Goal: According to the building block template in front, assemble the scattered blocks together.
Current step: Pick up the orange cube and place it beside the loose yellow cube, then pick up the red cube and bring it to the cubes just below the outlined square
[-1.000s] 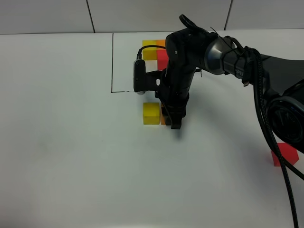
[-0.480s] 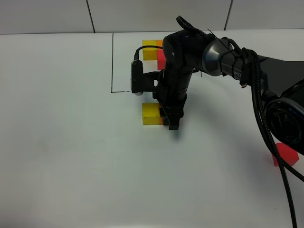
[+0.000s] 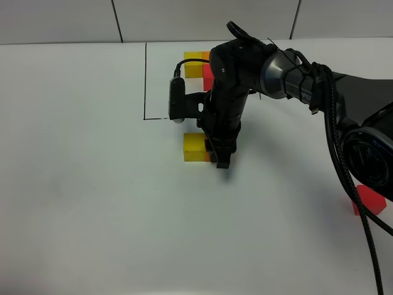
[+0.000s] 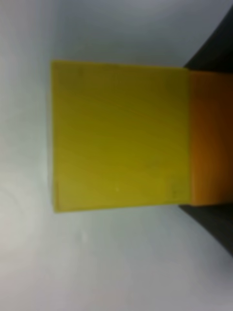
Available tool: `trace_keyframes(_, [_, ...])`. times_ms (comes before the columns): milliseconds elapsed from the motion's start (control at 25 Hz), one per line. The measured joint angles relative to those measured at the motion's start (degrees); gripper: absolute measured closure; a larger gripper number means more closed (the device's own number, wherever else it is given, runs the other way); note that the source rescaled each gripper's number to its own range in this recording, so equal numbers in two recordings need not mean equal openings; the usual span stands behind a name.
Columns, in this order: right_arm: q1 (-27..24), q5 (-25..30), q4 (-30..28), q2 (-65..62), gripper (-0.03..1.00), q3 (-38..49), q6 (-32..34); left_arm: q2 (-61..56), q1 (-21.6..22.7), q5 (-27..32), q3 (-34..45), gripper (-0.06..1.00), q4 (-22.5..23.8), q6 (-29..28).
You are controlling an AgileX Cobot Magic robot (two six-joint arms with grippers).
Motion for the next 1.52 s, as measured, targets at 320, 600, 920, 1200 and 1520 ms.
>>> trace_keyframes(320, [-0.5,1.6,-2.8,-0.6,0.11,0.5,9.0,0.0,0.0,0.0,0.0,0.21,0.0,0.0])
trace_keyframes(600, [-6.4,5.1,-6.2,-11.0,-0.02,8.7,24.9,0.0,0.0,0.0,0.0,0.21,0.1,0.0])
trace_keyframes(920, [-18.9,-11.2,-8.2,-34.7,0.04,41.8,48.6,0.0,0.0,0.0,0.0,0.21,0.1,0.0])
trace_keyframes(1200, [-27.8,-21.5,-7.0,-47.5,0.07,63.2,62.3,0.0,0.0,0.0,0.0,0.21,0.1,0.0])
trace_keyframes(1520, [-29.2,-27.8,-4.2,-44.0,0.1,66.0,61.7,0.0,0.0,0.0,0.0,0.21,0.1,0.0])
